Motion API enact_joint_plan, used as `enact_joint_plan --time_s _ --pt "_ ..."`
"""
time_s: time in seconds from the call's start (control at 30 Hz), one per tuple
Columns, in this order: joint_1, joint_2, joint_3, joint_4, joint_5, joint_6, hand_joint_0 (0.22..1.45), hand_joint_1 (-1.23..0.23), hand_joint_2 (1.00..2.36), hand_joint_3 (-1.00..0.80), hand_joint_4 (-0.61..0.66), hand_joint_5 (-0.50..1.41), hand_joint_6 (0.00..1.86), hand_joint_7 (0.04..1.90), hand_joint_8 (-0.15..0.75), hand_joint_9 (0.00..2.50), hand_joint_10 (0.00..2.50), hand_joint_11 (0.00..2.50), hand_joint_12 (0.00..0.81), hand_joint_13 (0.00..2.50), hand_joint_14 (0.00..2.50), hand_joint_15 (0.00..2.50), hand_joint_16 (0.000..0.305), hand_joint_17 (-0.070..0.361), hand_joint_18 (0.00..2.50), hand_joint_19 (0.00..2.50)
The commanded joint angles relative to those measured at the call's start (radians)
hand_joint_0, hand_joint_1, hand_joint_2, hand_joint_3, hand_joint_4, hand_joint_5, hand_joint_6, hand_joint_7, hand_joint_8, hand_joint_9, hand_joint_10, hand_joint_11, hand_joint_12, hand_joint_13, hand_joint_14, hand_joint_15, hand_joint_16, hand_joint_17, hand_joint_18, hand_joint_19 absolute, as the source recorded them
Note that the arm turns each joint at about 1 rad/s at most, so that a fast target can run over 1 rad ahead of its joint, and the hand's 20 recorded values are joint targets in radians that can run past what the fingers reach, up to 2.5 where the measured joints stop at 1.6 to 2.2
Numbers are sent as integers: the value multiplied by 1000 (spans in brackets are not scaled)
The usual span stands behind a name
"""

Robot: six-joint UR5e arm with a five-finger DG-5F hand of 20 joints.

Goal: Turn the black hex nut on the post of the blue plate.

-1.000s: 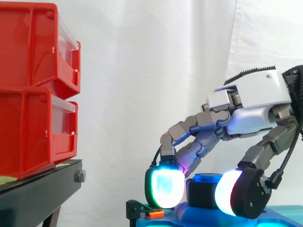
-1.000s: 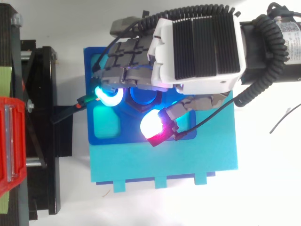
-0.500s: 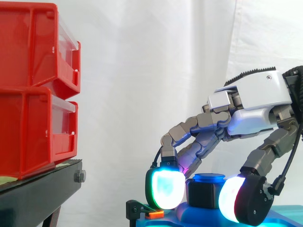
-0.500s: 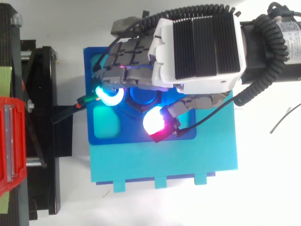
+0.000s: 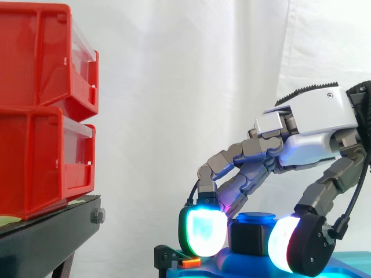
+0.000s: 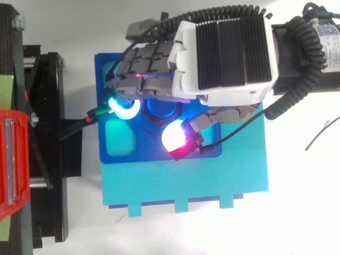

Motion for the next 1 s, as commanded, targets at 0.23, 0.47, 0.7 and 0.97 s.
enact_joint_plan --time_s 0.23,0.47,0.7,0.97 --pt "-1 0 1 -2 0 0 658 -842 1011 -366 254 -191 502 1084 295 513 0 90 399 551 5 117 49 109 451 275" --pt "-1 0 -1 -2 0 0 649 -840 1010 -382 252 -192 502 1083 295 514 2 90 399 553 5 121 49 109 453 276" --pt "-1 -2 1 -2 0 0 642 -838 1010 -385 256 -192 502 1083 297 515 2 89 401 556 5 124 49 109 454 271" --pt "-1 -2 1 0 0 0 536 -830 1000 -500 269 -202 503 1031 307 511 3 91 415 556 5 129 52 116 457 282"
